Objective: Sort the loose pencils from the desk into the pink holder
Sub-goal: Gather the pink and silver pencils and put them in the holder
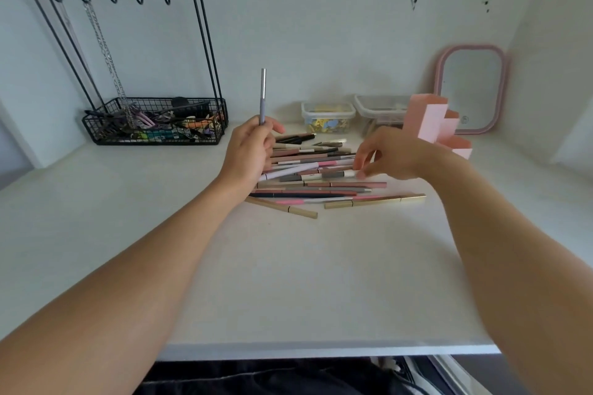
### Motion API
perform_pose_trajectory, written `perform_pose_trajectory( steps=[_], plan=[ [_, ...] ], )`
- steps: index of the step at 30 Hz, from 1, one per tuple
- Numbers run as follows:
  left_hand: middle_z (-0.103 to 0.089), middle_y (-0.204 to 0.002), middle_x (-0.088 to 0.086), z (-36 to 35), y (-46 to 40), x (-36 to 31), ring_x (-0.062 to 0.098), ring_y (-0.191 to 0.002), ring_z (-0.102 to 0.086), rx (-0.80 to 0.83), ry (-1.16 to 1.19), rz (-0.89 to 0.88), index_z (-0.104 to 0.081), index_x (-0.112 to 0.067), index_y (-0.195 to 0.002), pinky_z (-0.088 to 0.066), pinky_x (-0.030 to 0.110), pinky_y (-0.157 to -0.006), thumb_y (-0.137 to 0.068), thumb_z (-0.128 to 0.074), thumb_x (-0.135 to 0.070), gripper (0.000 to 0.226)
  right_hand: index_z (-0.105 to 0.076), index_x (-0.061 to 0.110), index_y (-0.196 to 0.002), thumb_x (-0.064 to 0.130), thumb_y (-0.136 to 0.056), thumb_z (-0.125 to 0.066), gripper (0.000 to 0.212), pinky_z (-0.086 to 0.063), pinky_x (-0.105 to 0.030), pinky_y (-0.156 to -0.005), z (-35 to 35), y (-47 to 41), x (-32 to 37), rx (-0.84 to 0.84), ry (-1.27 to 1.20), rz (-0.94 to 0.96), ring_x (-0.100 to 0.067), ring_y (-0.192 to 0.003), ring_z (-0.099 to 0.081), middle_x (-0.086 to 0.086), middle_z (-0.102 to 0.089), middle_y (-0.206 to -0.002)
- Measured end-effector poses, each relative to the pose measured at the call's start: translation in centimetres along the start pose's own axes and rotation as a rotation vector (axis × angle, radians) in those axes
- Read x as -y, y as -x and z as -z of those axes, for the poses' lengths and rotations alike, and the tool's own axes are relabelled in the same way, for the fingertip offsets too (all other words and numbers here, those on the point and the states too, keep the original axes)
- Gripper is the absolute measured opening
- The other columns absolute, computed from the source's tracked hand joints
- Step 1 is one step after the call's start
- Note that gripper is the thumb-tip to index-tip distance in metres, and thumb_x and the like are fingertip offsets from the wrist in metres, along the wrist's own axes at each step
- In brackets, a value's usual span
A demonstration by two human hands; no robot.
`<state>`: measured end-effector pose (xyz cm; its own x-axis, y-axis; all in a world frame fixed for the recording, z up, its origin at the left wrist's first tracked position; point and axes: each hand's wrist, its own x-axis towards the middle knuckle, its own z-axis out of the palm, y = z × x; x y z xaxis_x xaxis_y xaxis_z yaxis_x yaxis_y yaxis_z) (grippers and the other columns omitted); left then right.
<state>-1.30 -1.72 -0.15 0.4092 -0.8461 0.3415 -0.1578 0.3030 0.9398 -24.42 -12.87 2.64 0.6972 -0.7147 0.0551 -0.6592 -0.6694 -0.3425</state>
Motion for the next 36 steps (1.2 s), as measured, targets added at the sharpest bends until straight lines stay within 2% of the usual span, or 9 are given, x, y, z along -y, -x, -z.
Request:
perform_pose_trajectory(
  steps=[6,11,16,20,23,26,28,30,36],
  plan=[
    [-0.036,-0.061,-0.003,-0.2,0.0,-0.3,0.011,-0.049,-0.025,0.011,0.086,0.054,-0.064,-0.013,-0.091,-0.018,0.026,-0.045,-0.106,-0.043,-0.019,0.027,-0.071,0.016,-0.094,0.023,-0.089,-0.071,0.008,-0.041,-0.018,-0.063,1.2,0.3,1.0,-0.206,-0.175,0.008,-0.003,-0.064,-0.053,0.011,-0.063,-0.076],
    [-0.037,-0.060,-0.003,-0.9,0.4,-0.8,0.010,-0.049,-0.029,0.123,0.213,0.123,-0.066,-0.009,-0.096,-0.021,0.024,-0.045,-0.106,-0.041,-0.023,0.030,-0.064,0.002,-0.096,0.009,-0.095,-0.062,0.007,-0.049,-0.023,-0.056,-0.6,0.0,5.2,-0.273,-0.953,0.092,-0.013,-0.058,-0.054,-0.005,-0.061,-0.070],
    [-0.067,-0.074,0.003,-1.7,1.1,-0.9,0.018,-0.069,-0.062,0.145,0.221,0.109,-0.070,-0.012,-0.093,-0.050,0.029,-0.060,-0.108,-0.041,-0.019,0.034,-0.063,0.003,-0.096,0.003,-0.093,-0.062,0.003,-0.051,-0.022,-0.057,-2.5,-0.2,7.9,-0.275,-1.304,0.100,-0.015,-0.060,-0.061,-0.010,-0.063,-0.074],
    [-0.074,-0.108,0.016,-1.6,1.1,-0.9,0.031,-0.097,-0.073,0.155,0.243,0.149,-0.068,-0.011,-0.117,-0.059,0.045,-0.083,-0.108,-0.042,-0.021,0.029,-0.066,-0.005,-0.105,0.007,-0.092,-0.066,0.018,-0.049,-0.022,-0.061,-3.2,-0.2,8.2,-0.330,-1.236,0.058,-0.012,-0.064,-0.063,-0.010,-0.069,-0.083],
    [-0.069,-0.111,0.019,-1.9,1.4,-1.1,0.030,-0.084,-0.074,0.229,0.263,0.191,-0.059,-0.006,-0.133,-0.062,0.042,-0.071,-0.109,-0.039,-0.024,0.035,-0.069,-0.001,-0.101,0.006,-0.090,-0.068,0.013,-0.049,-0.015,-0.053,-3.5,0.0,8.4,-0.360,-1.166,0.028,-0.005,-0.061,-0.067,-0.007,-0.073,-0.083],
    [-0.057,-0.097,0.015,-2.1,1.7,-0.9,0.016,-0.057,-0.060,0.279,0.213,0.199,-0.057,-0.004,-0.135,-0.046,0.026,-0.049,-0.109,-0.039,-0.026,0.038,-0.073,0.006,-0.092,0.011,-0.084,-0.076,0.010,-0.057,-0.024,-0.069,-4.1,-0.3,8.2,-0.382,-1.062,0.011,-0.011,-0.074,-0.070,-0.008,-0.073,-0.084],
    [-0.050,-0.083,0.010,-2.1,1.6,-0.7,0.010,-0.049,-0.041,0.269,0.178,0.209,-0.060,-0.004,-0.125,-0.029,0.021,-0.043,-0.109,-0.041,-0.027,0.034,-0.076,0.010,-0.089,0.018,-0.082,-0.079,0.010,-0.054,-0.029,-0.070,-4.1,-0.4,8.1,-0.364,-0.981,-0.015,-0.010,-0.072,-0.066,-0.004,-0.071,-0.080],
    [-0.044,-0.067,0.000,-2.0,1.5,-1.1,0.008,-0.046,-0.029,0.234,0.145,0.209,-0.063,-0.011,-0.115,-0.019,0.019,-0.040,-0.108,-0.044,-0.032,0.028,-0.077,0.014,-0.090,0.021,-0.084,-0.078,0.010,-0.047,-0.018,-0.057,-3.6,-0.4,7.9,-0.324,-0.924,-0.023,0.001,-0.058,-0.059,0.010,-0.069,-0.067],
    [-0.026,-0.055,-0.005,-0.5,0.6,-1.4,0.009,-0.041,-0.018,0.019,0.197,0.197,-0.042,-0.021,-0.078,-0.018,0.019,-0.035,-0.103,-0.054,-0.032,0.030,-0.077,0.014,-0.080,0.017,-0.079,-0.081,0.005,-0.039,0.000,-0.054,-0.3,-0.3,3.7,-0.332,-0.248,0.040,0.014,-0.056,-0.056,0.007,-0.072,-0.076]
  ],
)
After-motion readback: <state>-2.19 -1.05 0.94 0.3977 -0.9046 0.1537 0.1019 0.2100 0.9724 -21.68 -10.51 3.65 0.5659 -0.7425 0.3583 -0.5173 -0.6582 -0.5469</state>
